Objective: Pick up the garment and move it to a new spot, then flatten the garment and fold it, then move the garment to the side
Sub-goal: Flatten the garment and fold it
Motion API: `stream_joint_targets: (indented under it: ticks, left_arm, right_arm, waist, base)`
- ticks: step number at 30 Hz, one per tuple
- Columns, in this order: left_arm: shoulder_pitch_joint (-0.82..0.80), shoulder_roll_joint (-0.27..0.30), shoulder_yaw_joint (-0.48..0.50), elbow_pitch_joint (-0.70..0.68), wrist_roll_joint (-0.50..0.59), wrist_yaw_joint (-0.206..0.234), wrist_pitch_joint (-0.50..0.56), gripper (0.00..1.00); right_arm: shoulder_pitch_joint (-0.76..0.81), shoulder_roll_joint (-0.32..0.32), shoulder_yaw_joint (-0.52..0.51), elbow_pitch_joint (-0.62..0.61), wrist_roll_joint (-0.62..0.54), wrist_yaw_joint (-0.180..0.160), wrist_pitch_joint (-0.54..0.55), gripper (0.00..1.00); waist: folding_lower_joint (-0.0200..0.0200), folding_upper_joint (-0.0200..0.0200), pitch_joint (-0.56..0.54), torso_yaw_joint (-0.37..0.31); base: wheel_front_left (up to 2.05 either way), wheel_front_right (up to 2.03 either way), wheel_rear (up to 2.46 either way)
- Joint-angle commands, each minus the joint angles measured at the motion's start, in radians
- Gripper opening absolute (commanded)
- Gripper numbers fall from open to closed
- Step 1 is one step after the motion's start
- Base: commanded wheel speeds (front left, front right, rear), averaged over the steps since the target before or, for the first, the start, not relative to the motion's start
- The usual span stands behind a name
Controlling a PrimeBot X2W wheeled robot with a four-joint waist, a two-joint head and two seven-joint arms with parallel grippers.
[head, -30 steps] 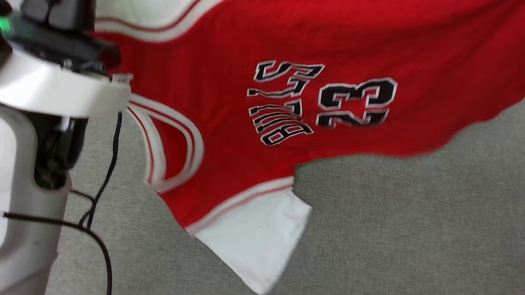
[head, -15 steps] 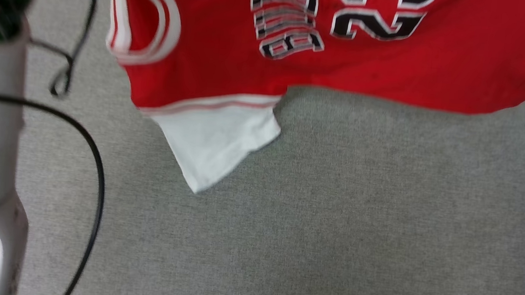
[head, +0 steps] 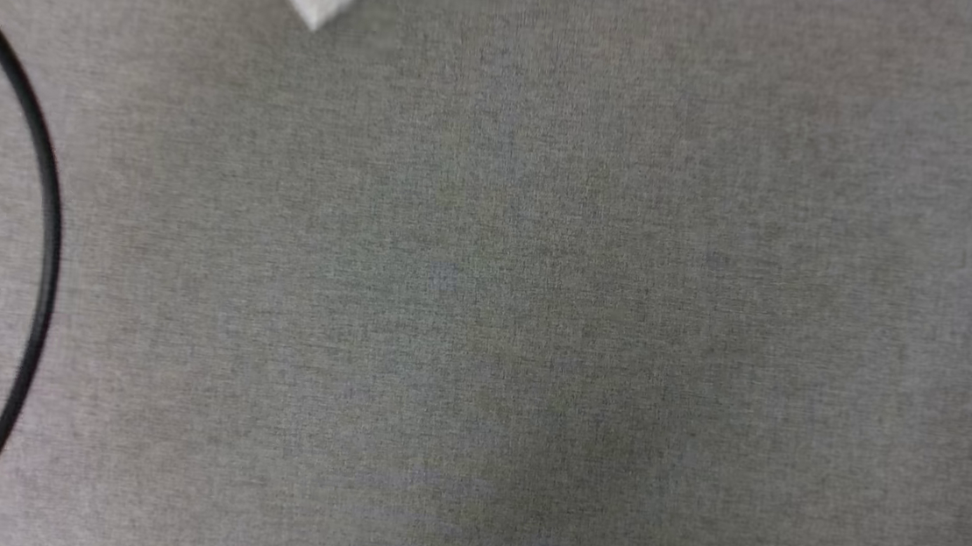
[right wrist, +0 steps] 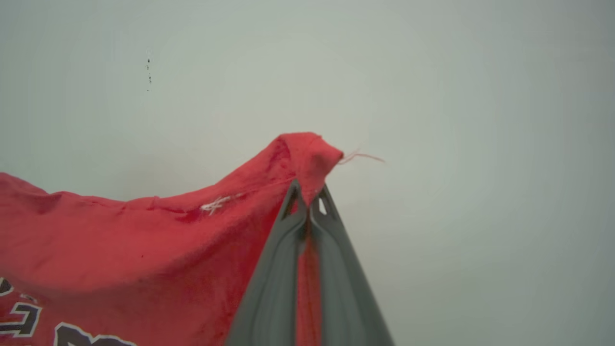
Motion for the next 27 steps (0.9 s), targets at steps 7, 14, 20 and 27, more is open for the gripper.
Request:
stream_joint_targets:
  ticks: [7, 14, 20, 27]
  left_arm:
    - [-0.137, 0.015, -0.036, 0.096, -0.017, -0.003, -0.032, 0.0]
    - [-0.167, 0.017, -0.076, 0.189, -0.036, -0.003, -0.075, 0.0]
    - [-0.06, 0.033, -0.09, 0.249, -0.06, -0.003, -0.142, 0.0]
    - [0.143, 0.058, -0.08, 0.236, -0.093, 0.006, -0.181, 0.0]
  right_arm:
    - [-0.181, -0.029, 0.064, 0.143, -0.016, -0.001, -0.056, 0.0]
    - [-0.227, -0.024, 0.131, 0.246, 0.001, -0.001, -0.096, 0.0]
    - [-0.129, -0.02, 0.203, 0.305, 0.034, -0.001, -0.153, 0.0]
    - [0.0, -0.031, 0.285, 0.336, 0.093, -0.001, -0.212, 0.0]
  waist:
    - [-0.0002, 0.0, 0.06, 0.006]
    - [-0.0002, 0.0, 0.11, 0.012]
    - [-0.0002, 0.0, 0.116, 0.007]
    - [-0.0002, 0.0, 0.087, 0.016]
  base:
    - [0.0, 0.0, 0.0]
    - [0.0, 0.0, 0.0]
    - [0.0, 0.0, 0.0]
    - [0.0, 0.0, 0.0]
